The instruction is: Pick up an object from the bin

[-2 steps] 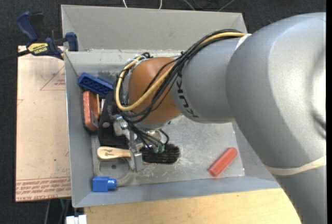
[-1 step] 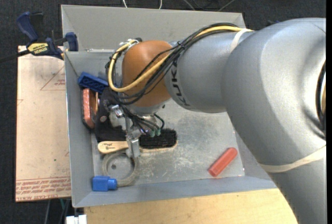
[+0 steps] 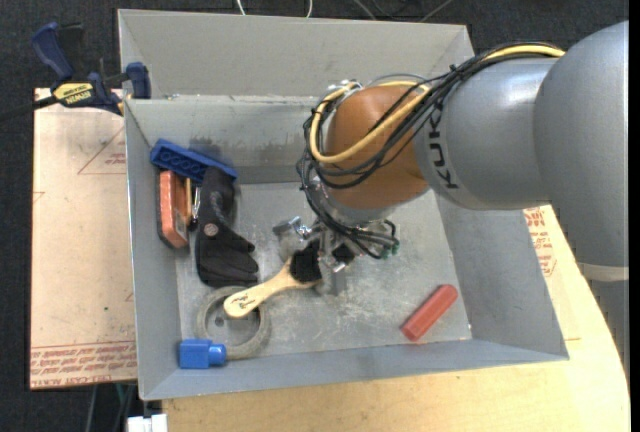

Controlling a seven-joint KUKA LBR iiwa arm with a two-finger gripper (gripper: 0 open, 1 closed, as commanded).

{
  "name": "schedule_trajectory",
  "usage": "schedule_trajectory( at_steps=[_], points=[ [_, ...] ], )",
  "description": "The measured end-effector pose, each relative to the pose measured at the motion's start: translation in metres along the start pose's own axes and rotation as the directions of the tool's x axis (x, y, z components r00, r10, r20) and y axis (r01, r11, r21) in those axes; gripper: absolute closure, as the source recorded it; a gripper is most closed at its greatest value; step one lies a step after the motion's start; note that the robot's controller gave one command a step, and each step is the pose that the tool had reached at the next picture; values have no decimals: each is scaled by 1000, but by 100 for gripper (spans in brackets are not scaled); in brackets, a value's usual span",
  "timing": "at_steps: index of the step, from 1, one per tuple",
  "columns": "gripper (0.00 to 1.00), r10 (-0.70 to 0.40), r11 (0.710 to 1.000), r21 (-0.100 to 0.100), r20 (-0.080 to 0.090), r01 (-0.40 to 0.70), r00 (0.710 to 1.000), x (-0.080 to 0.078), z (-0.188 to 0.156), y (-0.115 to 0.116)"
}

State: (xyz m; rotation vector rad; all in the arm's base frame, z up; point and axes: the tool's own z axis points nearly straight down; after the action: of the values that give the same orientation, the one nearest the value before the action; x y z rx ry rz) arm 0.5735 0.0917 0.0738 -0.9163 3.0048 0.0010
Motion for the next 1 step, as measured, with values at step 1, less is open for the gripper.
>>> schedule_trajectory(
  at_steps=[1],
  points=[
    [100, 0, 1000, -1, 1, 0, 1000, 0, 0, 0]
  ],
)
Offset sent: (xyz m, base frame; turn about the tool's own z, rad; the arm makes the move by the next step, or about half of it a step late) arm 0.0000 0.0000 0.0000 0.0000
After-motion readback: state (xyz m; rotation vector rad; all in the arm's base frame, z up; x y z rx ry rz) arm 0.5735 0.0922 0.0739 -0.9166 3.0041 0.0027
